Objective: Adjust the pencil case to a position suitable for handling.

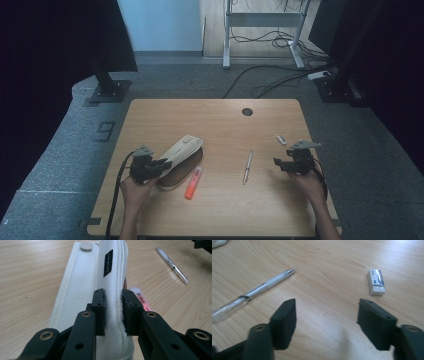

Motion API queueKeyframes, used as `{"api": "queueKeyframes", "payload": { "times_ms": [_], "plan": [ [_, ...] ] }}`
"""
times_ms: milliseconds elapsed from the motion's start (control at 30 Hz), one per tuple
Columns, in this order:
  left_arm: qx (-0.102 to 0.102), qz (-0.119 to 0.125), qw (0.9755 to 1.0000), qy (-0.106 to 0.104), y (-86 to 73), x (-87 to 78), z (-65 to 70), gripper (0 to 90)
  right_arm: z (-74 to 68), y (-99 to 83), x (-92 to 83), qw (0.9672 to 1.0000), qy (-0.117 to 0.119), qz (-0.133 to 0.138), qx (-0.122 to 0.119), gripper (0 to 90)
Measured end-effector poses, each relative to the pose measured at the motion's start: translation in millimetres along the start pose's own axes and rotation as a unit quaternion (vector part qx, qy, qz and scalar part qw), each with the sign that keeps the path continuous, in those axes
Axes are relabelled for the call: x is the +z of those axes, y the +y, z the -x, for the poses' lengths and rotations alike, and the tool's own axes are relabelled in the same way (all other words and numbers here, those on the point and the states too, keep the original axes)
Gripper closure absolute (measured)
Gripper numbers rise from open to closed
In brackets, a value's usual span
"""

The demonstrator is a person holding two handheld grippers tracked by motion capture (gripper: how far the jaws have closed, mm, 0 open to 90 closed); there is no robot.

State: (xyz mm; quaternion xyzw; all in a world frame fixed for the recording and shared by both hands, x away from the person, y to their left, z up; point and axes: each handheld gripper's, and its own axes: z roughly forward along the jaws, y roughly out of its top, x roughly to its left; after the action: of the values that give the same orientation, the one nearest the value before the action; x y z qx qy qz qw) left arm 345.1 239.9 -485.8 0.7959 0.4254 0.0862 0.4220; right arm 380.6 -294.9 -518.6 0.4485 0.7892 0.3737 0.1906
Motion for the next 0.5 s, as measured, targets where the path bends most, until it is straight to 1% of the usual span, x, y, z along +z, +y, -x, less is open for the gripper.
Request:
{"api": "queueKeyframes", "payload": {
  "times_ms": [33, 167, 300, 433, 500],
  "plan": [
    [0.000, 0.000, 1.0000, 0.000, 0.0, 0.1, 0.0, 73.9, 1.4, 1.0, 1.5, 1.0000, 0.002, -0.001, -0.002, 35.0],
    [0.000, -0.002, 1.0000, -0.002, 0.0, 0.4, -0.1, 73.5, 5.8, 4.4, 9.1, 1.0000, 0.001, -0.006, -0.001, 37.6],
    [0.000, -0.002, 1.0000, -0.003, 0.0, 0.4, -0.2, 73.4, 10.2, 8.7, 14.8, 1.0000, -0.006, -0.006, -0.001, 38.0],
    [0.001, -0.003, 1.0000, -0.004, -0.1, 0.9, 0.0, 73.1, 16.1, 12.6, 17.9, 0.9998, -0.018, -0.008, -0.010, 37.8],
    [0.002, -0.003, 1.0000, -0.004, -0.1, 1.2, 0.1, 73.1, 20.1, 13.8, 19.6, 0.9997, -0.020, -0.011, -0.007, 37.8]
  ]
}}
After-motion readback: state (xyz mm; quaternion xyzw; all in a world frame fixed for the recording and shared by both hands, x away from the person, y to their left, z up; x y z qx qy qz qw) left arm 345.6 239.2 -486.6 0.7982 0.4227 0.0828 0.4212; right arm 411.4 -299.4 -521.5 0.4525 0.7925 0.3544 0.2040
